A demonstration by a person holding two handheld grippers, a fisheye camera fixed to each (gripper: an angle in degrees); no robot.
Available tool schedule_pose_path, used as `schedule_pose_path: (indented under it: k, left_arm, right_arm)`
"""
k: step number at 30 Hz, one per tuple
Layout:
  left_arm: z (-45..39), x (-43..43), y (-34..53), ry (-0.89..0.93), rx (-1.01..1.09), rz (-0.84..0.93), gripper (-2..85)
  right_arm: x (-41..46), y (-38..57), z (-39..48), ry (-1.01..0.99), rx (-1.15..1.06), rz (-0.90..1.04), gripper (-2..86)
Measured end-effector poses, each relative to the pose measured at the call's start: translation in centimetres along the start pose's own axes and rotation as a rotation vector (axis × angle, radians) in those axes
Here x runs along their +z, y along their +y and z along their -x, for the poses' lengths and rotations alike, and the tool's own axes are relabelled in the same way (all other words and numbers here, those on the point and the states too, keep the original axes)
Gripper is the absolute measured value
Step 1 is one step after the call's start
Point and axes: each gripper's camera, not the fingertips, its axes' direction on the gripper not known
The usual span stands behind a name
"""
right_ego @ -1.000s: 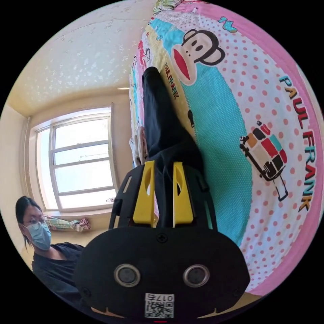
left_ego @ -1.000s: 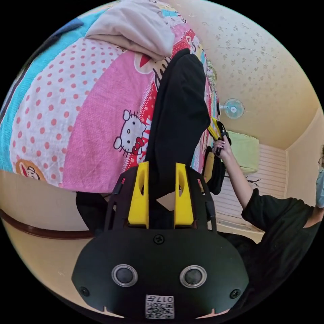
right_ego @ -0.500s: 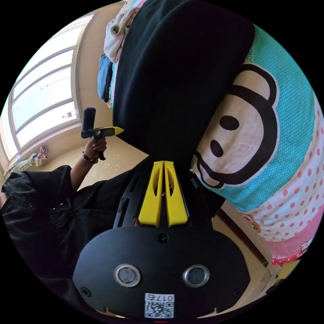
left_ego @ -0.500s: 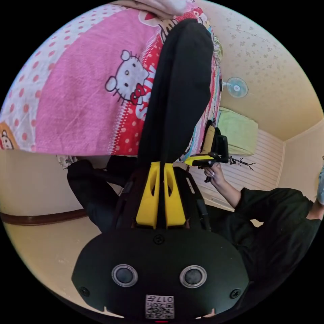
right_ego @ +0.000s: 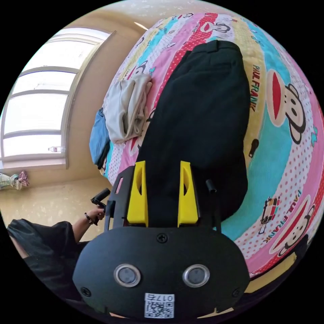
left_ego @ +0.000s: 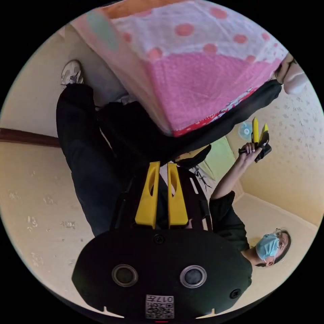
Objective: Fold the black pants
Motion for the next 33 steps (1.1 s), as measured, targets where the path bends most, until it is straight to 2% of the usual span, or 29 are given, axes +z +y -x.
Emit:
schedule_pose_path:
  k: [4, 5, 6, 7, 9, 12, 14, 17, 20, 22, 24, 28, 31, 33]
  left_arm:
    - [1.0, 0.2, 1.3, -0.147, -0.095, 0.149, 2.4]
    - [1.1, 0.6, 1.7, -0.261, -0.136, 0.224, 1.9]
    - [1.0, 0.8, 2.0, -0.411, -0.170, 0.271, 1.8]
    - [0.9, 0.9, 2.1, -0.484, -0.185, 0.285, 1.9]
    - [0.4, 1.0, 2.6, -0.657, -0.215, 0.315, 2.3]
    - [-0.8, 0.0, 3.4, -0.598, -0.165, 0.241, 0.0]
    - [-2.0, -1.0, 4.1, -0.588, -0.115, 0.171, -0.4]
    - [-5.0, -1.9, 5.1, -0.760, -0.027, 0.063, 0.0]
    - [-9.4, -1.8, 5.8, -0.870, 0.209, -0.063, 1.7]
    - [-11.3, -1.6, 6.0, -0.862, 0.333, -0.116, 5.7]
    - [-13.3, -1.5, 6.1, -0.799, 0.507, -0.182, 9.9]
    - [-14.3, -2.1, 4.9, -0.732, 0.663, -0.269, 12.5]
    - [-14.0, -3.5, 2.9, -0.667, 0.698, -0.322, 14.7]
    - [-13.4, -4.9, 1.3, -0.521, 0.738, -0.341, 15.7]
  right_arm:
    - [4.3, -8.9, 2.8, 0.057, 0.025, 0.052, 14.6]
    - [5.4, -9.7, 3.0, 0.066, 0.042, 0.078, 14.8]
    - [7.8, -10.8, 3.4, 0.133, 0.094, 0.131, 14.3]
    - [9.1, -11.0, 4.2, 0.287, 0.143, 0.118, 12.9]
    - [10.0, -10.3, 5.8, 0.408, 0.164, 0.057, 10.9]
    - [9.2, -8.5, 8.3, 0.458, 0.139, -0.001, 5.6]
    - [7.6, -7.4, 9.6, 0.430, 0.108, -0.069, 4.5]
    - [6.7, -6.7, 10.1, 0.283, 0.008, -0.091, 3.9]
    - [8.3, -7.1, 7.2, 0.108, -0.068, 0.056, 3.8]
    - [6.0, -5.5, 4.5, -0.095, -0.060, 0.026, 4.0]
    - [3.0, -2.8, 2.7, -0.177, -0.053, -0.053, 5.0]
    - [-2.3, 6.0, -3.0, -0.178, 0.096, -0.130, 15.1]
    - [-3.8, 13.2, -7.8, -0.148, 0.174, -0.136, 16.6]
    - [-3.6, 17.2, -10.8, -0.154, 0.236, -0.108, 16.1]
